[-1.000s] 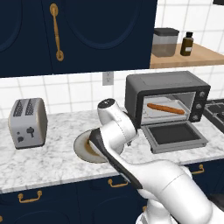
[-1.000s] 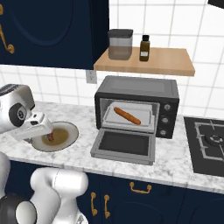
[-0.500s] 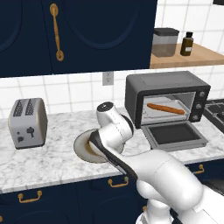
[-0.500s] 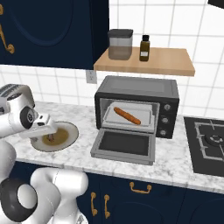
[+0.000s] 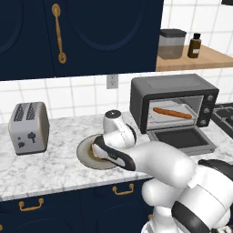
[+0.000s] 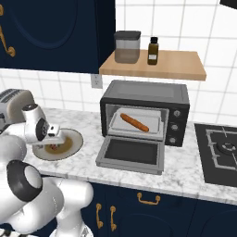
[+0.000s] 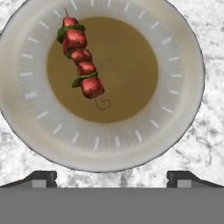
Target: Pick up the kebab skewer and baguette bread, and place them inside the toaster oven. Close the toaster oven door and start by setting the timer.
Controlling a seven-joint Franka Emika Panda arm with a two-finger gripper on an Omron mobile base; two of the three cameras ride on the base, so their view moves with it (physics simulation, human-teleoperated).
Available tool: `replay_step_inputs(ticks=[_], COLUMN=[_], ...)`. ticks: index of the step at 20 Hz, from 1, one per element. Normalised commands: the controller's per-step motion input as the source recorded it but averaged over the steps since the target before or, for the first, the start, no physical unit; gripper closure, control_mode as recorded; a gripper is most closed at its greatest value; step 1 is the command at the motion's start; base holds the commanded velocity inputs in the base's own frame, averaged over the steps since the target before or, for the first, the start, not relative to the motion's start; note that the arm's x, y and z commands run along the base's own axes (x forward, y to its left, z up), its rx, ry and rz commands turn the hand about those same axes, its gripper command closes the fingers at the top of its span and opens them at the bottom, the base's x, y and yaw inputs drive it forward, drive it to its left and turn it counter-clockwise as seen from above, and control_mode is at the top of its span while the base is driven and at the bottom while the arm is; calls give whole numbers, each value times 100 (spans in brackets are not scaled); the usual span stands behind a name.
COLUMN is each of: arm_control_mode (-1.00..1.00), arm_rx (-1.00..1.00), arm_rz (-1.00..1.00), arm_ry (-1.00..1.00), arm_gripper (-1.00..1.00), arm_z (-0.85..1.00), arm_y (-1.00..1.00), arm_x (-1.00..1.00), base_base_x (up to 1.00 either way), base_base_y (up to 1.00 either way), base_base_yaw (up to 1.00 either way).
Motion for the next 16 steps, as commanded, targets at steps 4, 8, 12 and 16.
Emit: replay_step_inputs(ticks=[4,8,12,16], arm_control_mode=[-100,-100,-100,-100], arm_rx=[6,2,0,0], arm_rz=[0,0,0,0], arm_ry=[0,1,3,2], arm_gripper=[-100,-100,-100,-100], arm_z=[-28,-29,-29,-26], arm_y=[38,20,13,10], arm_x=[45,43,46,33], base_base_x=[0,0,0,0], base_base_y=[0,0,0,0], base_base_yaw=[0,0,0,0])
